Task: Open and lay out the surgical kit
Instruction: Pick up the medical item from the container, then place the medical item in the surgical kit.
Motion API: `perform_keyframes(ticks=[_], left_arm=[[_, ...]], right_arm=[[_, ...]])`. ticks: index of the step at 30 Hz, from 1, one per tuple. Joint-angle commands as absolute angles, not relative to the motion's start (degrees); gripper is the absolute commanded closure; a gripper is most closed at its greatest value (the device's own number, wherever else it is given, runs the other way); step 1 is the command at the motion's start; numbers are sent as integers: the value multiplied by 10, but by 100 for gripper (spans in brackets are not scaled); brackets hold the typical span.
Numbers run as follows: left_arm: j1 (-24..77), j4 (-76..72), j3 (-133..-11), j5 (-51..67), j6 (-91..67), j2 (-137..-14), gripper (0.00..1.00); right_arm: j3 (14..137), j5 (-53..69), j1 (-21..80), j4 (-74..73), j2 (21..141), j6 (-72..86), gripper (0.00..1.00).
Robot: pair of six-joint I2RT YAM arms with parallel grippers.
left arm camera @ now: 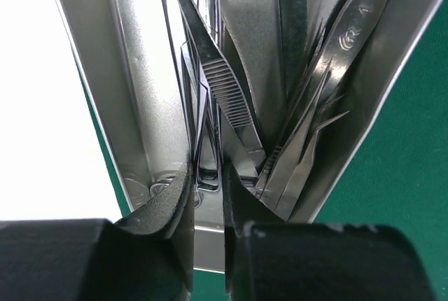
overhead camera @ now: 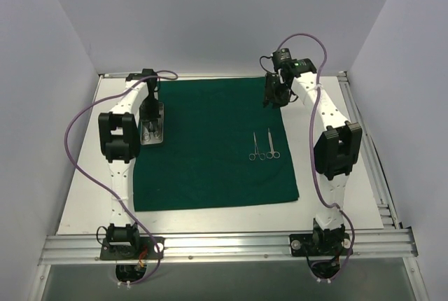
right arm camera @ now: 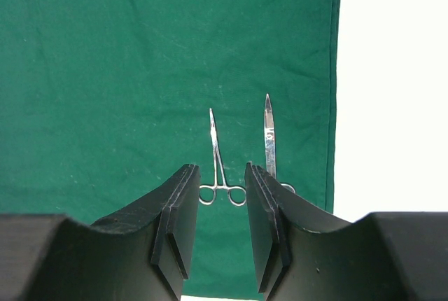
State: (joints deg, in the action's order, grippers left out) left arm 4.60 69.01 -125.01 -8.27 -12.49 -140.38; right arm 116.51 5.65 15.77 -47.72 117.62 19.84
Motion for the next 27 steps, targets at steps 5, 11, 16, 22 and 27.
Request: perform_keyframes(ticks=[5, 11, 16, 22, 27], left_arm=[[46, 730, -1285, -77, -150, -1332, 98], [50, 741, -1253, -80, -170, -1260, 98], [55, 731, -1193, -61, -187, -1204, 98], [72, 652, -1115, 139, -193, -1116, 98], [105, 538, -988, 287, -227, -1006, 98]], right_arm=[[1150, 72, 156, -474, 1140, 194, 66], [1133, 109, 158, -452, 1130, 192, 66], [1144, 144, 168, -440, 1136, 192, 65], [1150, 289, 186, -382, 1124, 209, 59], [1126, 387, 220, -302, 1112, 245, 50]])
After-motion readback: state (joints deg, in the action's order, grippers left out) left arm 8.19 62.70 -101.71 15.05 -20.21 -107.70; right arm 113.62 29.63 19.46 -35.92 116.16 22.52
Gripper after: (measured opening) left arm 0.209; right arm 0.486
